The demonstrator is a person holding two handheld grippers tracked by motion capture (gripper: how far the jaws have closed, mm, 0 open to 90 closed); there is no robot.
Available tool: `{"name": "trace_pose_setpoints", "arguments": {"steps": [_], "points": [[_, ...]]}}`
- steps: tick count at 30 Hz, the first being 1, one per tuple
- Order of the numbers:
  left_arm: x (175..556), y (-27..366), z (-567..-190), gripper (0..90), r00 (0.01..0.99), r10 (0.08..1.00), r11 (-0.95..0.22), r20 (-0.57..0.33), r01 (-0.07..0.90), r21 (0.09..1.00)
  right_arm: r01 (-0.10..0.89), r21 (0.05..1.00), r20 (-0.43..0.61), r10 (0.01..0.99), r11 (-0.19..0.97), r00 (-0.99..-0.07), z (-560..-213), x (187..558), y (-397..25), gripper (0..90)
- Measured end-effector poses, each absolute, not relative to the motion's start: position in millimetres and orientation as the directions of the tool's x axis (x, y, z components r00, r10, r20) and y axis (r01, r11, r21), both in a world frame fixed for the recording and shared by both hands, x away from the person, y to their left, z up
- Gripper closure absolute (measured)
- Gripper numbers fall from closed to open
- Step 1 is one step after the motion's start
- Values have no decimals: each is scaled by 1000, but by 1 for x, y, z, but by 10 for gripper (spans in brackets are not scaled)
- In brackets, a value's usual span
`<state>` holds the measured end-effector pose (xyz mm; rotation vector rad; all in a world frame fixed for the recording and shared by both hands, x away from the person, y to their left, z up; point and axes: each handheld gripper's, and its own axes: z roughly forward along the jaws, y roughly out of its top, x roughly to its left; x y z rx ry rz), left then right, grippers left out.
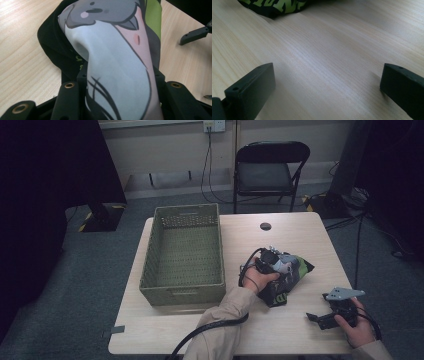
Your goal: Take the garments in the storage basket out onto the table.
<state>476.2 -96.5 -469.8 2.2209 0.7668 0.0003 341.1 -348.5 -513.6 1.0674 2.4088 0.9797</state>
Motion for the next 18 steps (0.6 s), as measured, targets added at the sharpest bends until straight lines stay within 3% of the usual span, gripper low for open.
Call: {"name": "trace_pose_setpoints", "arguments": {"steps": [10,16,18], "points": [[475,-98,-474,462,815,533,-520,-229,529,671,520,704,-21,746,483,-665,-514,341,-349,0],[475,-98,-474,331,810,542,-514,-224,530,674,520,704,-21,747,483,-665,-514,341,-349,0],[475,-98,-473,224,799,551,-499,-241,547,672,520,704,-22,746,483,-665,-514,341,-349,0]]}}
